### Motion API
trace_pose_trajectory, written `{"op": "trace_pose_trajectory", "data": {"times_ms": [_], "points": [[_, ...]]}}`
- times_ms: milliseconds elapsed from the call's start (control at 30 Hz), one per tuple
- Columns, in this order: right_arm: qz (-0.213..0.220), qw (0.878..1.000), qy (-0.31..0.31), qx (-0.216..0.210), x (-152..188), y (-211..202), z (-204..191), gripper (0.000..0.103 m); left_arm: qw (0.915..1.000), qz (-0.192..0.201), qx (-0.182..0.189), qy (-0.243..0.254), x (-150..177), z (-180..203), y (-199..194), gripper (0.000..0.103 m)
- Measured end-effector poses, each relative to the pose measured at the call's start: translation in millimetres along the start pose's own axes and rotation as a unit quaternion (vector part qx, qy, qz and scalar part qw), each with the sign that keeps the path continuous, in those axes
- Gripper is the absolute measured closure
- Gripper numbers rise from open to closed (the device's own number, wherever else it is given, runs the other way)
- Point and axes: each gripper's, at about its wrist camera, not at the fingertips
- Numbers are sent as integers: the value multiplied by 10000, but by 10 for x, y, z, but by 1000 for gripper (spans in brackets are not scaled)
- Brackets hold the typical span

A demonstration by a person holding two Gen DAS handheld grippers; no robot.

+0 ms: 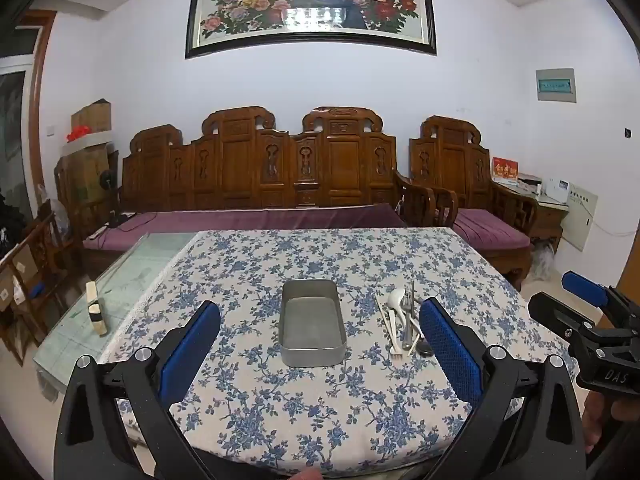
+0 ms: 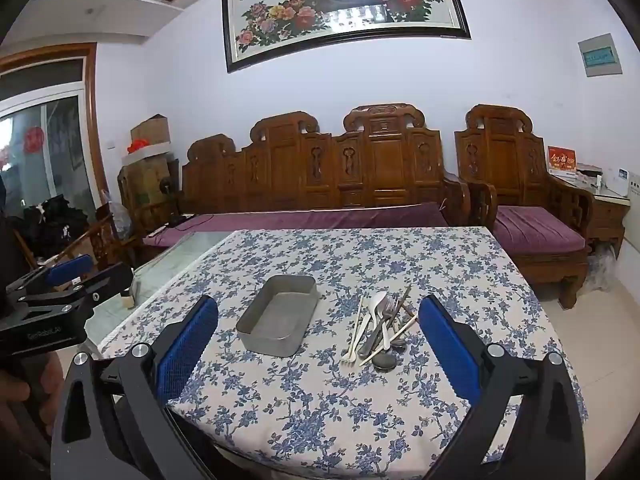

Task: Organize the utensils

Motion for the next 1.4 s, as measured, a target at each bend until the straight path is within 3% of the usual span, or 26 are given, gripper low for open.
{"op": "trace_pose_trajectory", "data": {"times_ms": [1400], "points": [[28, 10000, 18, -14, -32, -28, 10, 2, 9999, 86, 64, 57, -35, 41, -75, 6]]}}
Point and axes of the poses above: each gripper's, at about its wrist camera, not at the fingertips, and y roughly the way its jaws point, z to its right, x to its underside, and after that the axes turned 1 degree about y, right-handed
